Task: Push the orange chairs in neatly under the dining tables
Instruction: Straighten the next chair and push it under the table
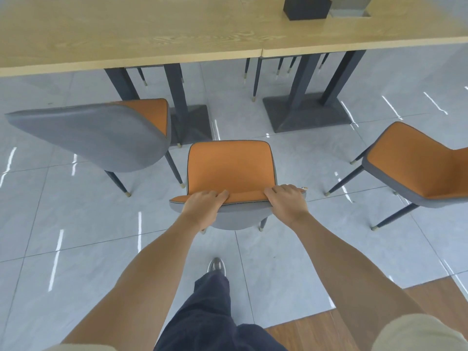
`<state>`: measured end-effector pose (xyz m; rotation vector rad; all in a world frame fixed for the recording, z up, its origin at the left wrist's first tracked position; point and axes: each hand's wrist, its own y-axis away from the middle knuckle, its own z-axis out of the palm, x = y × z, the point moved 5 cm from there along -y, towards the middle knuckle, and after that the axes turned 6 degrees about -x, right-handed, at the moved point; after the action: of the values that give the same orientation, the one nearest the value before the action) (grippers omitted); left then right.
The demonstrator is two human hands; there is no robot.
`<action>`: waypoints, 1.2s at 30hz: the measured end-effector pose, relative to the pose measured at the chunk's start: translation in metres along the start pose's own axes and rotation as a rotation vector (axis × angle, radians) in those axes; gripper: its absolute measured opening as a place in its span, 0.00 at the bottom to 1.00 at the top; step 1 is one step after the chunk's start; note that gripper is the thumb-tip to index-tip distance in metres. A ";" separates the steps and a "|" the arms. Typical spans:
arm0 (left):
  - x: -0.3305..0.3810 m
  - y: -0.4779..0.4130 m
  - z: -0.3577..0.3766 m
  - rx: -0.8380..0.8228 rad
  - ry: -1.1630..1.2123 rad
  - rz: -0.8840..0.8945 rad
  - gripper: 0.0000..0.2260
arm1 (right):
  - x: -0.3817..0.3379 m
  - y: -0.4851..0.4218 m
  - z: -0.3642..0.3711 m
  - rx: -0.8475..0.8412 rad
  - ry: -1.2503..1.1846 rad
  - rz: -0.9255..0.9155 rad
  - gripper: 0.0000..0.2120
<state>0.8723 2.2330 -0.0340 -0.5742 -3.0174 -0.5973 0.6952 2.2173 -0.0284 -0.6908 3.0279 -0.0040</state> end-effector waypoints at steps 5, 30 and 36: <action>-0.017 -0.051 -0.028 0.042 0.018 0.008 0.22 | 0.029 -0.058 0.003 -0.037 0.031 0.018 0.20; -0.095 -0.277 -0.128 0.162 0.042 -0.009 0.22 | 0.159 -0.299 -0.001 -0.066 0.061 0.010 0.21; -0.087 -0.296 -0.129 0.063 -0.006 0.029 0.24 | 0.178 -0.317 -0.005 -0.042 0.074 -0.037 0.20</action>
<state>0.8408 1.9001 -0.0295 -0.6157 -3.0153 -0.4981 0.6726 1.8546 -0.0257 -0.7659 3.0931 0.0336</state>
